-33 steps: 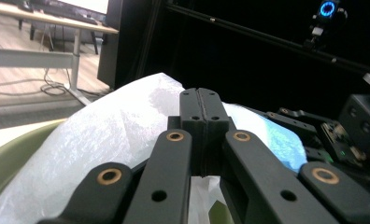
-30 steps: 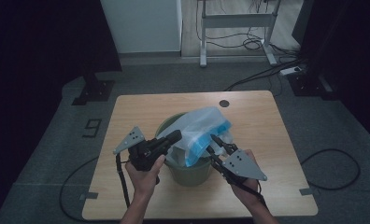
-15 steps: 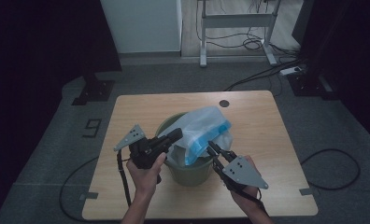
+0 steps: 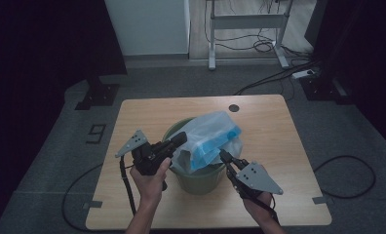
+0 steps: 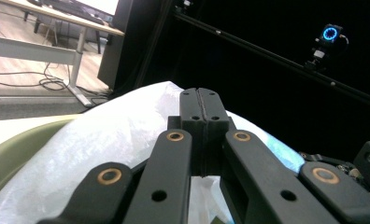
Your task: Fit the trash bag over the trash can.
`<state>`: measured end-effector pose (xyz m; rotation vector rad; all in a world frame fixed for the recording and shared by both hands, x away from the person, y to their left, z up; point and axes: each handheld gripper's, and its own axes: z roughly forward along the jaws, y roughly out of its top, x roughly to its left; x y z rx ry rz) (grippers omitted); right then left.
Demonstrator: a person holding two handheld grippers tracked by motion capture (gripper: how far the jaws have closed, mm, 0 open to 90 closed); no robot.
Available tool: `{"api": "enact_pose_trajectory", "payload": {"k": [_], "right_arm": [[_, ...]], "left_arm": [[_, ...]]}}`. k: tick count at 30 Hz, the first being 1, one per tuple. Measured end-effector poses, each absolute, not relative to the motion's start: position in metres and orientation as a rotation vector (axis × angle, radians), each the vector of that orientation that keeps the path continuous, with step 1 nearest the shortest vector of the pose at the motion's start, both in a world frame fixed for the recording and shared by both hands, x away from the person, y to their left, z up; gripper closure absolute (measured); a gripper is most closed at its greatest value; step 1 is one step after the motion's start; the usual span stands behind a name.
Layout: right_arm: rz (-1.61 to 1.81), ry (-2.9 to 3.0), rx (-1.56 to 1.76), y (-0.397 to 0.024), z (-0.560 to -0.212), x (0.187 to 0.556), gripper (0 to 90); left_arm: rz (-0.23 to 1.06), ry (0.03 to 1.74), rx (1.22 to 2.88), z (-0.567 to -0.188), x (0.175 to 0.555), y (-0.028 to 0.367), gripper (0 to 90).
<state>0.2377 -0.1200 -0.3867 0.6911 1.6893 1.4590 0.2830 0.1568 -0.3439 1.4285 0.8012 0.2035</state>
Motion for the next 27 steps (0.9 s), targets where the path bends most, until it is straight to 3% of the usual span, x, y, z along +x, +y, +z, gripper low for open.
{"api": "enact_pose_trajectory", "payload": {"k": [11,23,27], "right_arm": [[1.507,1.697,0.722,-0.143,-0.386,0.244,89.3],[1.583,1.722,0.752,-0.153,-0.399,0.236,88.5],[1.597,1.744,0.717,-0.147,-0.405,0.23,69.7]], "left_arm": [[0.244,0.856,1.343,-0.348,0.28,0.19,90.0],[0.251,0.841,1.33,-0.376,0.249,0.2,89.9],[0.237,0.853,1.315,-0.38,0.252,0.2,89.9]]}}
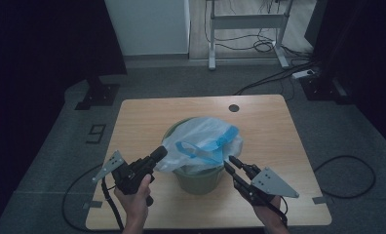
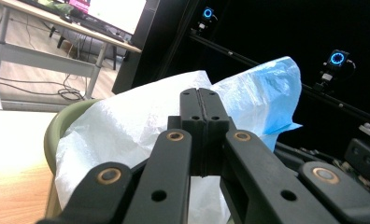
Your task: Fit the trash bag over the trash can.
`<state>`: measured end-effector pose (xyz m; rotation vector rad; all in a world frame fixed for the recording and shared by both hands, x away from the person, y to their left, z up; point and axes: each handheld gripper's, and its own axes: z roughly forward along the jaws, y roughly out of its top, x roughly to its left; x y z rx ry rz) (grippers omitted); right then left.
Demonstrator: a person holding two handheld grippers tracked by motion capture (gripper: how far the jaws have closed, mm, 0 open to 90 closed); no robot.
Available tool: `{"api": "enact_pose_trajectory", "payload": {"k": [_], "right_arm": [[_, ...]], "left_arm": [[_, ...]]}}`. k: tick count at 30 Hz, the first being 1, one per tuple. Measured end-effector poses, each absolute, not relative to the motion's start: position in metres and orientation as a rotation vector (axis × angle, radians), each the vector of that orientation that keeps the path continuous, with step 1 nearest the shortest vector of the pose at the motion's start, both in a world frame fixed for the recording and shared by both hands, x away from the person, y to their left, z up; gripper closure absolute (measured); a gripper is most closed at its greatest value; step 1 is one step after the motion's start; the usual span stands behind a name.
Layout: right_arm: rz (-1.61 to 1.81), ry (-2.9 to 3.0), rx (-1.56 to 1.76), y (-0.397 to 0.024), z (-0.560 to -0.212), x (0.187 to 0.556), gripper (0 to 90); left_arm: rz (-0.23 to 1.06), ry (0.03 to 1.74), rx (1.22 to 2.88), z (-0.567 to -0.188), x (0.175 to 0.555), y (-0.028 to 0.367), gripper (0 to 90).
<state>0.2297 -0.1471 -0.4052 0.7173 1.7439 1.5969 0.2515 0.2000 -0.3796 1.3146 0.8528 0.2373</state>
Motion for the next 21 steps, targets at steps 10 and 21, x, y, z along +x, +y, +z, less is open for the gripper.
{"api": "enact_pose_trajectory", "payload": {"k": [10,21], "right_arm": [[1.563,1.836,0.616,-0.122,-0.396,0.238,63.4],[1.443,1.876,0.536,-0.12,-0.399,0.225,89.2]], "left_arm": [[0.229,0.84,1.308,-0.369,0.258,0.194,89.9],[0.187,0.791,1.348,-0.378,0.238,0.206,89.7]]}}
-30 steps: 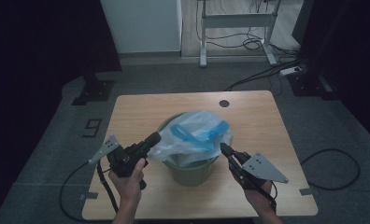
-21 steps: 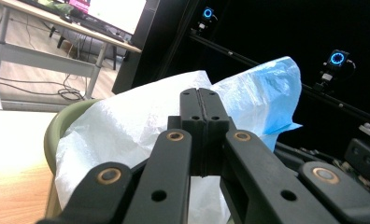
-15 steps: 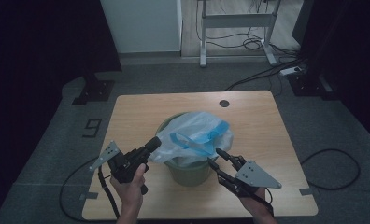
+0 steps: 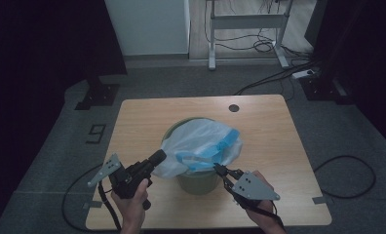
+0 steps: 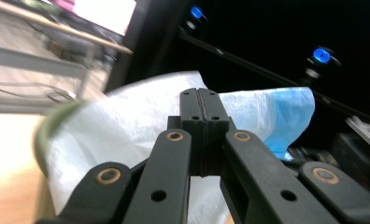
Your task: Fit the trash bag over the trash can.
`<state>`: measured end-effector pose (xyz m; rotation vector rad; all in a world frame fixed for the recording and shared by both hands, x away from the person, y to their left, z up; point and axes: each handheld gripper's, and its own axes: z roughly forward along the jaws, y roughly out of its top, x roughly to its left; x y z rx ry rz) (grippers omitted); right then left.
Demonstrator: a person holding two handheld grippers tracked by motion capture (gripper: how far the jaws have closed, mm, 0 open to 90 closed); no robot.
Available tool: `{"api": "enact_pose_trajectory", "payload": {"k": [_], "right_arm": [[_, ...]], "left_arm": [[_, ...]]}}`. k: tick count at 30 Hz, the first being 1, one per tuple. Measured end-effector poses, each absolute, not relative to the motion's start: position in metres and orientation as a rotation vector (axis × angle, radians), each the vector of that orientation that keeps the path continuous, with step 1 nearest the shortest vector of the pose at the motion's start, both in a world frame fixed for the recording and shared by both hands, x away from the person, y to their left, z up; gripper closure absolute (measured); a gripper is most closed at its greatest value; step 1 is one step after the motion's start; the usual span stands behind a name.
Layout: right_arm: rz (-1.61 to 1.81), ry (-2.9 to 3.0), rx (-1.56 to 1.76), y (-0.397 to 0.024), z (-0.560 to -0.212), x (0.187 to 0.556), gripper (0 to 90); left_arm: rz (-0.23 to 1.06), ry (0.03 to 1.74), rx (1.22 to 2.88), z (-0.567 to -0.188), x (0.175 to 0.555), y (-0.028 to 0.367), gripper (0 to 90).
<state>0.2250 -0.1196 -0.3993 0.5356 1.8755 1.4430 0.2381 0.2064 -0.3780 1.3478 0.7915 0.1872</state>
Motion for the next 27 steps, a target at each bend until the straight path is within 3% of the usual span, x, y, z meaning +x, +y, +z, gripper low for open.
{"api": "enact_pose_trajectory", "payload": {"k": [3,10,15,21,24,27], "right_arm": [[1.441,1.886,0.509,-0.124,-0.4,0.22,89.2],[1.432,1.914,0.475,-0.122,-0.404,0.219,89.2],[1.419,1.927,0.447,-0.119,-0.402,0.22,89.3],[1.407,1.938,0.427,-0.119,-0.399,0.221,89.2],[1.403,1.944,0.43,-0.119,-0.399,0.222,89.3],[1.404,1.946,0.428,-0.119,-0.399,0.222,89.2]], "left_arm": [[0.166,0.76,1.381,-0.375,0.233,0.211,81.1],[0.262,0.757,1.488,-0.341,0.241,0.209,58.0],[0.276,0.769,1.597,-0.328,0.263,0.194,50.2],[0.207,0.764,1.751,-0.32,0.291,0.175,40.3],[0.215,0.774,1.825,-0.317,0.3,0.164,40.3],[0.248,0.763,1.889,-0.316,0.304,0.154,55.7]]}}
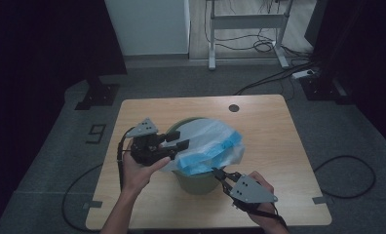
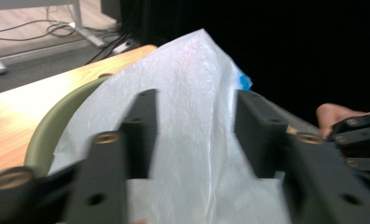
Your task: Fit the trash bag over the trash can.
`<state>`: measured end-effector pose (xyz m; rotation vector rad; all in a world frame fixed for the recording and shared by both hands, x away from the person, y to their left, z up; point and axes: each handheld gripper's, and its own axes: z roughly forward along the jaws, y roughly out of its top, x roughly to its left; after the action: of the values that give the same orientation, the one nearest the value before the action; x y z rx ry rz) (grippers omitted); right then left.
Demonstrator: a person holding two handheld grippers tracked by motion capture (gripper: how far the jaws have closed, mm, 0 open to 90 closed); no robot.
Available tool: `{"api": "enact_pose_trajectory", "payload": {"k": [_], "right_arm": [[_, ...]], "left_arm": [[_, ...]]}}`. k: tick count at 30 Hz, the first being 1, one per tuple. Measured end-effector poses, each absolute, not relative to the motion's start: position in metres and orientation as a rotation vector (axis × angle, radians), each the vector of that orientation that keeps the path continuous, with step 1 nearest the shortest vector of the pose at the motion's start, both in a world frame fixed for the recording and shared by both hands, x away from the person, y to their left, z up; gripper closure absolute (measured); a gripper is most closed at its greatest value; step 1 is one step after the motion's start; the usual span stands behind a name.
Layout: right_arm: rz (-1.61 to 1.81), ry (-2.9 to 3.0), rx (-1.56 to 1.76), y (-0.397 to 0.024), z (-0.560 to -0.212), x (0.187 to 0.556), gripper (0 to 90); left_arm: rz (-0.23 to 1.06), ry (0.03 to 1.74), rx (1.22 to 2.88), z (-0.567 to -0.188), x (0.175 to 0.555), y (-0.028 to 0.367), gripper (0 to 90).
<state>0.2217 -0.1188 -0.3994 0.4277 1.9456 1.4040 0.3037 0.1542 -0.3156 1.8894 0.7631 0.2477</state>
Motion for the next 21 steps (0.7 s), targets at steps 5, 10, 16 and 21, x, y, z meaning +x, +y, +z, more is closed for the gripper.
{"api": "enact_pose_trajectory", "payload": {"k": [5,10,16,21], "right_arm": [[1.396,1.946,0.42,-0.119,-0.4,0.22,89.2],[1.378,1.935,0.44,-0.126,-0.4,0.222,89.2],[1.344,1.918,0.47,-0.131,-0.392,0.237,89.2],[1.308,1.896,0.47,-0.135,-0.381,0.256,89.2]], "left_arm": [[0.287,0.762,1.898,-0.318,0.307,0.146,87.6],[0.356,0.796,1.774,-0.319,0.312,0.154,89.9],[0.404,0.843,1.61,-0.315,0.322,0.172,89.9],[0.395,0.864,1.54,-0.314,0.333,0.183,89.9]]}}
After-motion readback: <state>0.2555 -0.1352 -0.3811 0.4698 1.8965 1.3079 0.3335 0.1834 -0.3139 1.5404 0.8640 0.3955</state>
